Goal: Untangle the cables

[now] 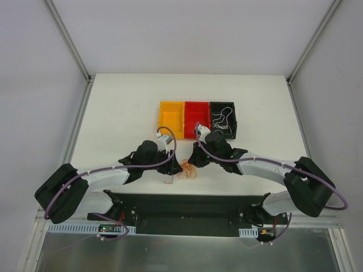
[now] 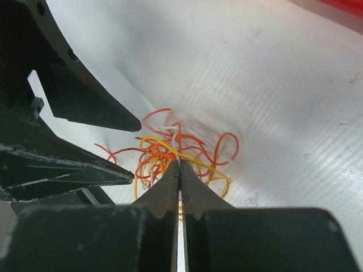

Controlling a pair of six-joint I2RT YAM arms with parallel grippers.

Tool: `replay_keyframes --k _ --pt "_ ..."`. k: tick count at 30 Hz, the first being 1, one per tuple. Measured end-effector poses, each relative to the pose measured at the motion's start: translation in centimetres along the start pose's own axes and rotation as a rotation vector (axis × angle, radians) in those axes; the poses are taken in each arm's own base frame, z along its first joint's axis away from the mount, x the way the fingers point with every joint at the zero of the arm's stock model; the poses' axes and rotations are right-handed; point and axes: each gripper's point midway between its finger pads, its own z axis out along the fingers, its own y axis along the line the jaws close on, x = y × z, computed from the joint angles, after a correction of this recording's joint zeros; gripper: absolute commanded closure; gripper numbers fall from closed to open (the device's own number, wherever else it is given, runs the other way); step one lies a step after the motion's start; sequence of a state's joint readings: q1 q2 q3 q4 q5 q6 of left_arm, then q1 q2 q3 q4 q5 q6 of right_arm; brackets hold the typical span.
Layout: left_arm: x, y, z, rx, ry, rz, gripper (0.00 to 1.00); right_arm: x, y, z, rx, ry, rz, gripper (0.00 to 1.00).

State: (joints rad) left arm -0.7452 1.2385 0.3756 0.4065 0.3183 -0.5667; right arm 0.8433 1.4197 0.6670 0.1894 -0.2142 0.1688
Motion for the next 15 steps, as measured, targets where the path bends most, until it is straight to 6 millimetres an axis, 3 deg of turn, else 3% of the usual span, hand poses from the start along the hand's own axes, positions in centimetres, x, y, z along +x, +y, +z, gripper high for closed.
replay_keyframes --k 9,15 --pt "-0.3 -0.5 0.8 0.016 0.031 -0.002 0.6 -1.4 -0.3 -3.1 0.043 -0.139 0.037 0.99" --pt "-0.2 -1.3 0.7 0.062 0.046 0.018 0.29 -0.8 -0.3 -3.0 0.03 -0.132 0.068 1.0"
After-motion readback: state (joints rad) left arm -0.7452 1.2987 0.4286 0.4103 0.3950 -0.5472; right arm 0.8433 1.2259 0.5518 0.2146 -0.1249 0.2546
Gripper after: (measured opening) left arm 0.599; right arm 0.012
